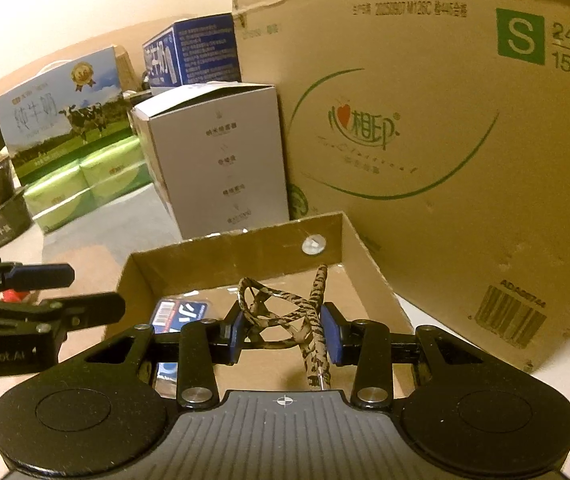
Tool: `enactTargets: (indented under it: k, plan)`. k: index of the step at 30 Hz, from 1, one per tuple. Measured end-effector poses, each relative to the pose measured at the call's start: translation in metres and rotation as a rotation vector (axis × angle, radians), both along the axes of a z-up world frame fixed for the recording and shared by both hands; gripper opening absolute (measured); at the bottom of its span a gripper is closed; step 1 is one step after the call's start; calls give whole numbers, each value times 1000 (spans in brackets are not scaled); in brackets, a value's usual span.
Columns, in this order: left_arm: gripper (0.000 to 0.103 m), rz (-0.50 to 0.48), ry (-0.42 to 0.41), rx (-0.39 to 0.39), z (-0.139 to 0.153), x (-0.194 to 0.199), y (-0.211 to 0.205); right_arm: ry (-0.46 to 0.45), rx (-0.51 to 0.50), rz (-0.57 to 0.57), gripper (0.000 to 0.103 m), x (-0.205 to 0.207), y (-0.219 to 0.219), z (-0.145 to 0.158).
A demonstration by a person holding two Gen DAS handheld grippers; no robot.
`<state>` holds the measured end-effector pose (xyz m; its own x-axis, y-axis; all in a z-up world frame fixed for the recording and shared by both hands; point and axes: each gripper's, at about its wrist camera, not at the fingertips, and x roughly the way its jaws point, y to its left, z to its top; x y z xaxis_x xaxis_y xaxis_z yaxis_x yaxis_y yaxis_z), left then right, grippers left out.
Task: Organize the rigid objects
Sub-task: 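Open the left gripper to drop the toothpick box in while the right releases the cord, then withdraw both grippers from the box toward the wire stand and binder clip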
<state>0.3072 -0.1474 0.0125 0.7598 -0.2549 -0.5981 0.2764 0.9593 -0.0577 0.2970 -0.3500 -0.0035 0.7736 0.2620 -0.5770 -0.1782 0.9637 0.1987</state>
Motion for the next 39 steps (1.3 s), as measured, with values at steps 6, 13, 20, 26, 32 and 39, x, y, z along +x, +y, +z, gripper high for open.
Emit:
enactTargets:
  k: [6, 13, 20, 26, 32, 39]
  plan:
    - [66, 16, -9, 16, 2, -19, 9, -11, 51, -33, 66, -8, -6, 9]
    - [66, 57, 5, -11, 13, -64, 29, -4, 64, -65, 66, -56, -2, 25]
    - [70, 97, 3, -16, 27, -122, 53, -15, 65, -55, 66, -119, 22, 43]
    - [78, 131, 0, -17, 33, -164, 74, -24, 57, -23, 67, -168, 47, 52]
    - [87, 174, -1, -8, 35, -199, 101, -10, 86, -13, 69, -200, 62, 52]
    - [90, 240, 12, -1, 36, -226, 134, 9, 89, 29, 72, -223, 87, 47]
